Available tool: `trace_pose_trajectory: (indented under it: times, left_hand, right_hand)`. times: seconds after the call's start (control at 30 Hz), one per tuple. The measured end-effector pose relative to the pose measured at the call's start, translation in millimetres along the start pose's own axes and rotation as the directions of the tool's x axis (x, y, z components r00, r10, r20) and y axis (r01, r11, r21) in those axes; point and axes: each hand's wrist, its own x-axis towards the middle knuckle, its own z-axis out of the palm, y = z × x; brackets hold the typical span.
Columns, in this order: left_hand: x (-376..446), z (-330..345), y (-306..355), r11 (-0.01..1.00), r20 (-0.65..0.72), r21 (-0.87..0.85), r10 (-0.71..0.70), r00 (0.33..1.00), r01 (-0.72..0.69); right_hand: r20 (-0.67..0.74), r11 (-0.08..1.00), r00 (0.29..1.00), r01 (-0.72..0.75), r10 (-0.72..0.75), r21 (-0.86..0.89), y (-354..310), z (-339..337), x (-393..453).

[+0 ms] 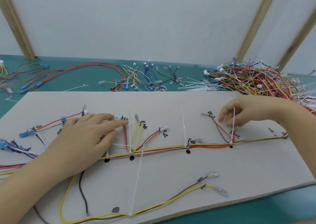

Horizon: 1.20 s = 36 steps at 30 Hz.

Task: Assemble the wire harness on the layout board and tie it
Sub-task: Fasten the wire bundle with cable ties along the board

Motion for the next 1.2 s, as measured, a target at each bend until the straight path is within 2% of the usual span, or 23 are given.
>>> trace_pose_trajectory:
  times: [0.03, 0.1, 0.17, 0.27, 0.33, 0.5, 0.63, 0.73, 0.9, 1.07, 1.2]
  left_hand:
    - [0.5, 0.6, -0.3, 1.0, -0.001, -0.001, 0.002, 1.0, -0.002]
    - [0.5, 1.6, -1.4, 1.0, -0.005, -0.004, 0.005, 1.0, -0.005]
    - [0.5, 2.4, -3.0, 1.0, -0.01, -0.009, 0.005, 1.0, -0.005]
    - [0.1, 3.4, -4.2, 1.0, -0.017, -0.028, -0.003, 1.0, 0.002]
    - [0.2, 4.1, -3.7, 0.999, -0.02, -0.034, -0.007, 1.0, 0.006]
    - [1.3, 3.9, -3.5, 0.999, -0.03, -0.049, -0.01, 1.0, 0.008]
    - [0.0, 4.2, -2.2, 0.998, -0.037, -0.058, -0.008, 0.999, 0.006]
    - [-0.8, 4.4, -1.1, 0.998, -0.045, -0.069, 0.002, 0.999, -0.005]
    - [0.0, 6.1, -4.5, 0.997, -0.083, -0.072, 0.023, 0.996, -0.029]
    - [-1.8, 10.4, -6.8, 0.997, -0.131, -0.061, 0.046, 0.99, -0.054]
    - [-1.8, 10.6, -7.0, 0.998, -0.151, -0.036, 0.049, 0.987, -0.055]
  right_hand:
    - [-0.109, 1.0, 0.994, 0.01, -0.008, 0.014, 1.0, -1.3, 3.9]
    - [-0.362, 1.0, 0.932, 0.014, -0.002, 0.028, 5.9, -5.4, 14.8]
    - [-0.422, 1.0, 0.906, -0.022, 0.025, 0.013, 9.2, -7.9, 23.7]
    - [-0.315, 0.998, 0.948, -0.052, 0.037, -0.039, 12.2, -5.6, 30.2]
    - [-0.293, 0.998, 0.956, -0.032, 0.017, -0.047, 11.6, -3.0, 30.6]
    - [-0.248, 0.997, 0.969, 0.04, -0.022, 0.067, 12.3, -1.7, 23.7]
    - [-0.13, 0.986, 0.991, 0.057, -0.037, 0.155, 25.6, -8.5, 10.2]
    - [-0.134, 1.0, 0.991, -0.017, 0.02, 0.023, 44.5, -19.6, -2.5]
    - [-0.065, 0.931, 0.965, -0.263, 0.254, -0.253, 71.4, -35.7, -19.7]
    - [-0.038, 0.882, 0.911, -0.408, 0.411, -0.235, 84.9, -37.7, -25.0]
    - [-0.014, 0.873, 0.91, -0.402, 0.415, -0.274, 81.6, -36.0, -24.7]
